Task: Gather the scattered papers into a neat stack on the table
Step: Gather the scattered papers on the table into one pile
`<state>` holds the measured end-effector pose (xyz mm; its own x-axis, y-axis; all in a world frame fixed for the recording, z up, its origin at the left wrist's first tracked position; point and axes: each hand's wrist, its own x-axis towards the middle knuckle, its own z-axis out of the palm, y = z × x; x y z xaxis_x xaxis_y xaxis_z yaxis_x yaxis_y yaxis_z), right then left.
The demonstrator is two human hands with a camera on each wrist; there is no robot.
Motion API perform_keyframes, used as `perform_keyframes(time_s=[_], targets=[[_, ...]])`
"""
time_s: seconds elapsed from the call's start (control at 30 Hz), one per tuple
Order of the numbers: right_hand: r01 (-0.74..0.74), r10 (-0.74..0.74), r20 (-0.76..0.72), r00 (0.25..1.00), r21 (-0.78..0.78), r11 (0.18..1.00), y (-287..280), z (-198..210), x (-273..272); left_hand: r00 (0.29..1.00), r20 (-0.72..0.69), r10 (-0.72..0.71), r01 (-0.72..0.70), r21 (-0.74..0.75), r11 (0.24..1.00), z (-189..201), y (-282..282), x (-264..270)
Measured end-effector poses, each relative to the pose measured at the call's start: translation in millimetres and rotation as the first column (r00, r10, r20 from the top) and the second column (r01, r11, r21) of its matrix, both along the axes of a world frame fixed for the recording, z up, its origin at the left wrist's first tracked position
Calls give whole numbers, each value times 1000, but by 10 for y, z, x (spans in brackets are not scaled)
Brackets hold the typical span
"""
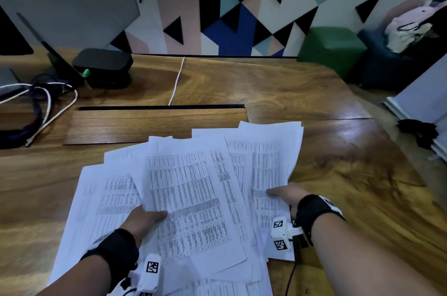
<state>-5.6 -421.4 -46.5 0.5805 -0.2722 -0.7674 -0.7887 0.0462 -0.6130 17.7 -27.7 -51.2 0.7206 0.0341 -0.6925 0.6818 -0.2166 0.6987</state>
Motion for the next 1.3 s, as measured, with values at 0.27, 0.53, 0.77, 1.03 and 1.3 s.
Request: perform_keyframes(time_s=[0.27,0.53,0.77,1.03,1.3], targets=[[428,-347,412,842,-119,896,-320,623,5,999,25,34,-33,-28,999,32,19,-43],[510,-636,497,591,381,771,-502,1140,137,998,62,26,-23,-49,999,99,-70,28],[287,-374,416,829,257,923,63,1032,106,1000,2,7,-7,-52,999,136,-167,48],[-121,121,-2,993,-42,992,498,354,-328,984,-66,166,-177,-221,959,194,-163,10],[-172,221,106,970,-345,923,604,-1,-211,996,31,78,-70,-213,975,191,-360,-41]])
